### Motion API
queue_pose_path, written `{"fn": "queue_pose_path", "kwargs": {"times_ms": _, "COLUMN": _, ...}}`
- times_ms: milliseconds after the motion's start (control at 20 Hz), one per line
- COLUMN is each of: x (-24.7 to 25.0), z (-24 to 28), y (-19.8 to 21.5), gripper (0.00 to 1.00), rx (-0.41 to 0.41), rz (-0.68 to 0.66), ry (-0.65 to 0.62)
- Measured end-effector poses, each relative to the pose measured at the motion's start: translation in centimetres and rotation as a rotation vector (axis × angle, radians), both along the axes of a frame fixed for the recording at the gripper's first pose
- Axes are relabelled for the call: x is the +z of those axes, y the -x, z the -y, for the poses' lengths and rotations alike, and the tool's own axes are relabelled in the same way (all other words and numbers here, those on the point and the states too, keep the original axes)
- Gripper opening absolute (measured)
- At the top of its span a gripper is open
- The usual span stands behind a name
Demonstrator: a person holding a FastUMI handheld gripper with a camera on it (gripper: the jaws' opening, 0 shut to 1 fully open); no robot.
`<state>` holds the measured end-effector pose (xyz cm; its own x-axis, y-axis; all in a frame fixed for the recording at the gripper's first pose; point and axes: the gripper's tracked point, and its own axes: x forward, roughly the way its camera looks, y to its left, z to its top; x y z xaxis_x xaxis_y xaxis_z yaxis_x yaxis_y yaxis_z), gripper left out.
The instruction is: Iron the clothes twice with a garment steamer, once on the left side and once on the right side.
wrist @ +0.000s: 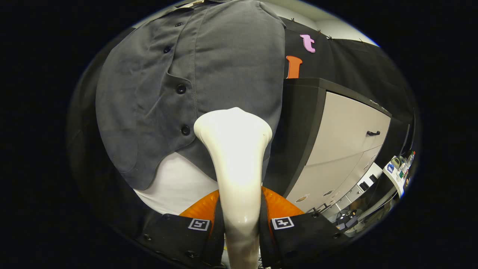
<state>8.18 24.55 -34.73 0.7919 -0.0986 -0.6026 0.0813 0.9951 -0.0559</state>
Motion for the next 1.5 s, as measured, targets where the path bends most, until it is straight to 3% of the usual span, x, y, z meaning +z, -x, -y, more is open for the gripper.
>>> {"fn": "queue_pose_path", "kwargs": {"times_ms": 300, "x": 5.2, "z": -0.6, "y": -0.5, "gripper": 0.46, "rx": 0.018, "rz": 0.097, "ry": -0.014}}
{"fn": "queue_pose_path", "kwargs": {"times_ms": 1100, "x": 25.8, "z": -10.9, "y": -7.9, "gripper": 0.46, "rx": 0.251, "rz": 0.468, "ry": -0.071}}
{"fn": "queue_pose_path", "kwargs": {"times_ms": 1500, "x": 27.7, "z": -14.7, "y": -10.2, "gripper": 0.45, "rx": 0.307, "rz": 0.506, "ry": -0.107}}
